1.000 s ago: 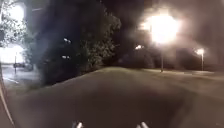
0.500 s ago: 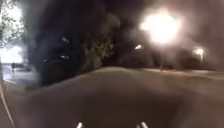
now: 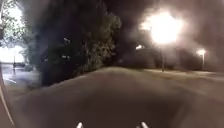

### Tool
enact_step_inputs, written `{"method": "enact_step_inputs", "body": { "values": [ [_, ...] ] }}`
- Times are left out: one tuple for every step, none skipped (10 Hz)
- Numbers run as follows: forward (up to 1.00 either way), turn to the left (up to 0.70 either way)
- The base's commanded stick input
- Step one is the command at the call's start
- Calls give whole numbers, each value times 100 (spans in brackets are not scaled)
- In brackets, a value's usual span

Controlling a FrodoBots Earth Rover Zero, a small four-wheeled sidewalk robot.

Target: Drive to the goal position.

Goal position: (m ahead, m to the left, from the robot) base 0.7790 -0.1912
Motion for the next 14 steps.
{"method": "enact_step_inputs", "body": {
  "values": [
    [50,0],
    [50,0],
    [50,0],
    [50,0],
    [50,0],
    [50,0],
    [50,0],
    [50,0],
    [50,0],
    [50,0],
    [50,0],
    [50,0],
    [50,0],
    [50,0]
  ]
}}
